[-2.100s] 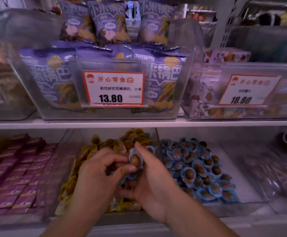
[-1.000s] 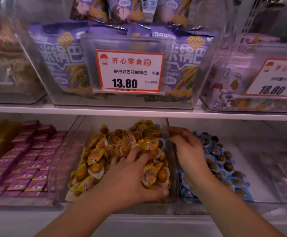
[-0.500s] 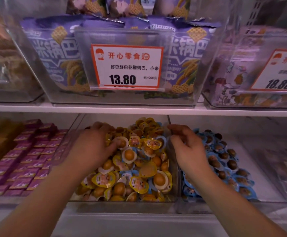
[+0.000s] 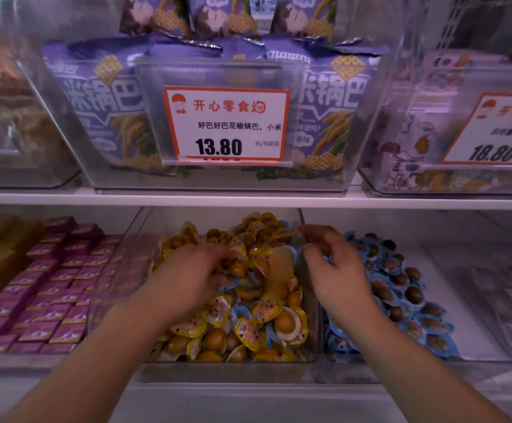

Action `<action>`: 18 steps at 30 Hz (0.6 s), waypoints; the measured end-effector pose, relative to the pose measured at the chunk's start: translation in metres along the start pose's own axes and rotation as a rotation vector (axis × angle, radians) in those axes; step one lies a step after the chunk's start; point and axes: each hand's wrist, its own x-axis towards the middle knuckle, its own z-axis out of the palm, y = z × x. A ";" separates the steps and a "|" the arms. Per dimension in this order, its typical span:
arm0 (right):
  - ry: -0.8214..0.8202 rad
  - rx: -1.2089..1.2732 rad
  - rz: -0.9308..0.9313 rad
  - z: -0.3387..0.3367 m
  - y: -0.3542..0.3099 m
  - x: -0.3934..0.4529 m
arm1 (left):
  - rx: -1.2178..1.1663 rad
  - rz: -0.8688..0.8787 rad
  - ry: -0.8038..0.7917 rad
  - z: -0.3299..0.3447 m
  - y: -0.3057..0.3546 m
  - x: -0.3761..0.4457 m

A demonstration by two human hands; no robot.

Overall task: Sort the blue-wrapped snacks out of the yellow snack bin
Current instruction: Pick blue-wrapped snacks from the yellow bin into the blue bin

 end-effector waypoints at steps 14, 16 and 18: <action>-0.628 -1.175 -0.529 0.029 -0.047 -0.019 | 0.204 -0.053 0.114 0.004 0.000 -0.017; -0.621 -1.250 -0.468 0.035 -0.048 -0.013 | 0.195 -0.061 0.147 0.005 -0.004 -0.020; -0.582 -1.303 -0.430 0.041 -0.048 -0.007 | 0.185 -0.077 0.141 0.006 -0.008 -0.022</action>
